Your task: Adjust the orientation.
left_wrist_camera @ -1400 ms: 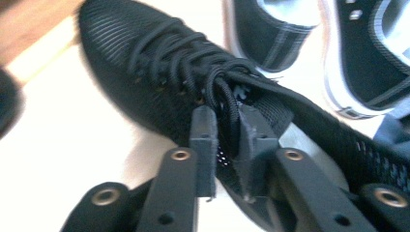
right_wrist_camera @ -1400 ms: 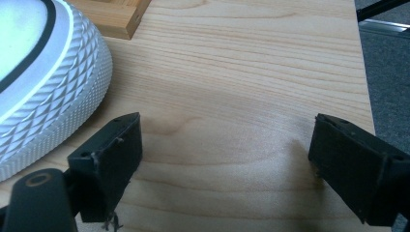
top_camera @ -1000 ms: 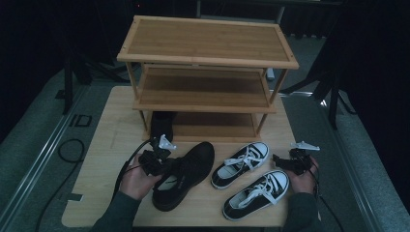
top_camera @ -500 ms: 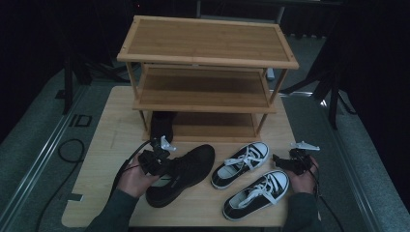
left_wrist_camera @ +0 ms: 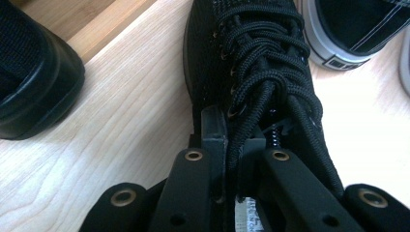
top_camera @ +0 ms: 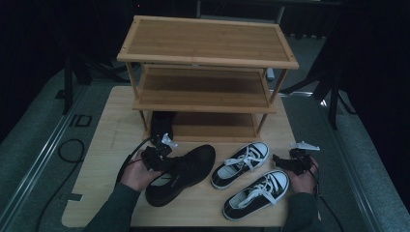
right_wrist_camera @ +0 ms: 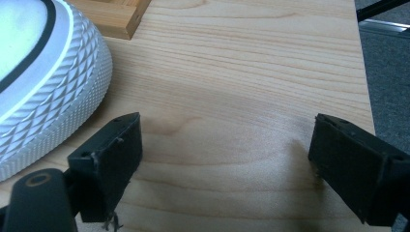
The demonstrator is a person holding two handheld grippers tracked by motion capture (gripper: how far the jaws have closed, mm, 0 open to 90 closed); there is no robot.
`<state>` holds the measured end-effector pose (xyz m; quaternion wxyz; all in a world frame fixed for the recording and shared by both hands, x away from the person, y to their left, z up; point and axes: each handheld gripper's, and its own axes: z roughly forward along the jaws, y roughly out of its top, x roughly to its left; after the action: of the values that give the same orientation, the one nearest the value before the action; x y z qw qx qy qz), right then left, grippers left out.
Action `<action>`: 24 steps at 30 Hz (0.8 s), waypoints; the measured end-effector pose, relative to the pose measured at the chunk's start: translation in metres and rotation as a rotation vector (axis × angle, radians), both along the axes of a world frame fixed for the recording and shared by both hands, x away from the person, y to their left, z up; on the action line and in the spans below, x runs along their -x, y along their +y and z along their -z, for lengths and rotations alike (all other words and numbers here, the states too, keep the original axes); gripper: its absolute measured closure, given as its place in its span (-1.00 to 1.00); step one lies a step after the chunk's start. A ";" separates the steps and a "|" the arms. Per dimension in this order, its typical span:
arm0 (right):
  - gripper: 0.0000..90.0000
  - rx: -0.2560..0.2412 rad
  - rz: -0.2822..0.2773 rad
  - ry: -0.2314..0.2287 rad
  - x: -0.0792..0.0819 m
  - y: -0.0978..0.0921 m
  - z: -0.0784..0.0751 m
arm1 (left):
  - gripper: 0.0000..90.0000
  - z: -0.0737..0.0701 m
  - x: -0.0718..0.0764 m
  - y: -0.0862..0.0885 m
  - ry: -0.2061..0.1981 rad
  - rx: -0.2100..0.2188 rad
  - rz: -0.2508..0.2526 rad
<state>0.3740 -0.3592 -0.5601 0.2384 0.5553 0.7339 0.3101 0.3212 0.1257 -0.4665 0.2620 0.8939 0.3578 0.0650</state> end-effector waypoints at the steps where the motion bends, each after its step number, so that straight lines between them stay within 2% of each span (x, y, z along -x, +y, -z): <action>1: -0.74 0.000 0.000 0.000 0.000 0.000 0.000 | 0.92 0.000 -0.001 0.001 0.004 0.014 -0.003; 5: -0.74 0.000 0.000 0.000 0.000 0.000 0.000 | 0.92 0.002 -0.004 0.006 0.027 0.072 -0.016; 7: -0.74 0.000 0.000 0.000 0.000 0.000 0.000 | 0.92 0.002 -0.004 0.006 0.028 0.084 -0.020; 17: -0.74 0.000 0.000 0.000 0.000 0.000 0.000 | 0.93 -0.003 -0.010 0.003 0.011 0.114 -0.041; 24: -0.74 0.000 0.000 0.000 0.000 0.000 0.000 | 0.93 -0.007 -0.021 -0.001 -0.001 0.140 -0.085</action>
<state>0.3740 -0.3592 -0.5601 0.2386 0.5552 0.7339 0.3101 0.3420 0.1245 -0.4597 0.3213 0.8574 0.3988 0.0513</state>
